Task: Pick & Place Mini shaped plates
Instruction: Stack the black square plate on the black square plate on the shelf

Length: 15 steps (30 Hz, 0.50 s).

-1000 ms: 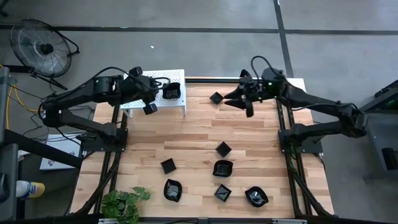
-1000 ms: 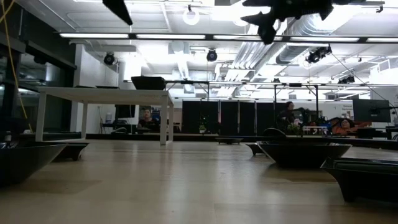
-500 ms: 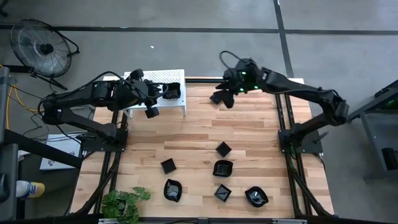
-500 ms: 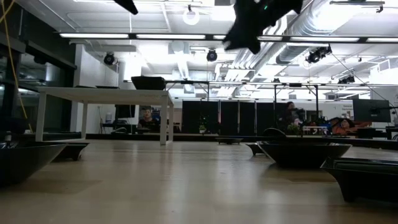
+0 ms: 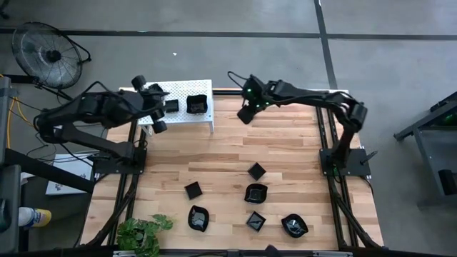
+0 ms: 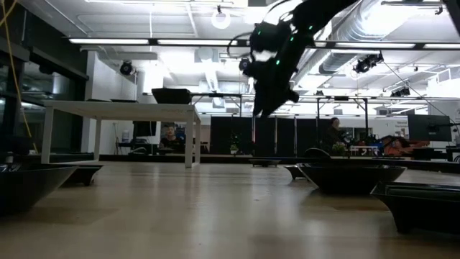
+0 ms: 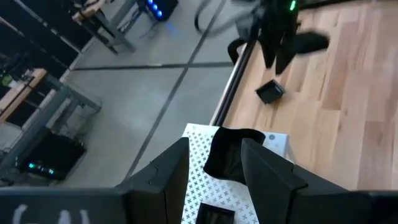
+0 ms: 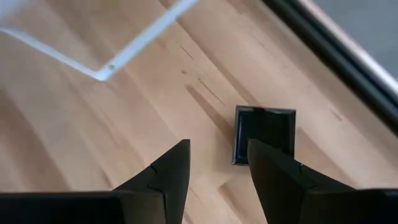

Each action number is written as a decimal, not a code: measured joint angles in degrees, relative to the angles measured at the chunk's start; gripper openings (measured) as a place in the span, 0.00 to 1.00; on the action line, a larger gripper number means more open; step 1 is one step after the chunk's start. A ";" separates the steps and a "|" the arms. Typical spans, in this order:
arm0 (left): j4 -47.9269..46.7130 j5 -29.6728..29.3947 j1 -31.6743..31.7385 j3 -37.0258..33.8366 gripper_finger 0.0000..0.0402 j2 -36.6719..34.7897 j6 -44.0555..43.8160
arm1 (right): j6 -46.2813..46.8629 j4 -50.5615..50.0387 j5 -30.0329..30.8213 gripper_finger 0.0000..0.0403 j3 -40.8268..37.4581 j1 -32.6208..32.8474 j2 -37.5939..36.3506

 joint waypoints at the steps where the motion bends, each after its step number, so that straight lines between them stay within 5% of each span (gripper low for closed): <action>1: -0.02 0.05 -0.31 0.00 0.36 -0.65 0.04 | 0.42 -0.22 0.26 0.39 0.46 0.00 1.20; 15: -0.13 1.16 -3.50 0.00 0.36 -6.51 0.01 | 1.02 -16.74 0.33 0.39 16.98 -2.78 16.46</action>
